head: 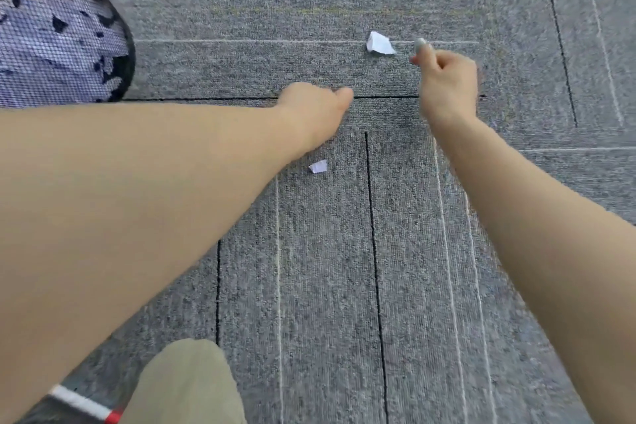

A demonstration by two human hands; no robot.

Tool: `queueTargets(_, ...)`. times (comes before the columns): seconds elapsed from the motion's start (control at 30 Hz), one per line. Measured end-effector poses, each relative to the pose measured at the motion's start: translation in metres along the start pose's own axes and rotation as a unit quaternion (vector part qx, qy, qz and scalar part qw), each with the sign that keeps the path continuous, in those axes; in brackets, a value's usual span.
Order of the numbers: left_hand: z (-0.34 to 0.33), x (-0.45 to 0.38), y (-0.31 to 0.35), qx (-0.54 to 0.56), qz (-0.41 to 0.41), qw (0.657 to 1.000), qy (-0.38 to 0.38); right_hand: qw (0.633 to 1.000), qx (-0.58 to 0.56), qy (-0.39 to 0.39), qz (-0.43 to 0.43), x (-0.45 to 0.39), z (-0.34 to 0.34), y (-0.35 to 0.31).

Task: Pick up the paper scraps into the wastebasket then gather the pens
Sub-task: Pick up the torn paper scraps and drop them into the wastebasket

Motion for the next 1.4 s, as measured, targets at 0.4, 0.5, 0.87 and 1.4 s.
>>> queueTargets(0.4,-0.004,0.038,-0.008,0.291,0.004,0.955,0.053,0.984,0.177,-0.018,0.012,-0.019,-0.049,-0.027)
queueTargets(0.5,-0.011,0.051,-0.003,0.347,0.019,0.937,0.043,0.990,0.138,0.018,-0.012,-0.024,-0.044,-0.020)
queueTargets(0.87,-0.036,0.061,0.014,-0.032,-0.006,0.999,0.015,0.998,0.022,0.048,-0.032,-0.005,-0.044,-0.022)
queueTargets(1.4,-0.048,0.076,-0.029,0.373,0.106,0.922,-0.001,0.999,0.011,0.034,-0.017,0.125,-0.029,0.028)
Point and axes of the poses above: each hand's wrist, its own x-axis away from the middle knuckle, its own z-axis out of the back of the hand, y = z × x, the point moved 10 cm from there along -x, towards the middle knuckle, and after that the axes turned 3 degrees about -z, right-handed, at the moved point
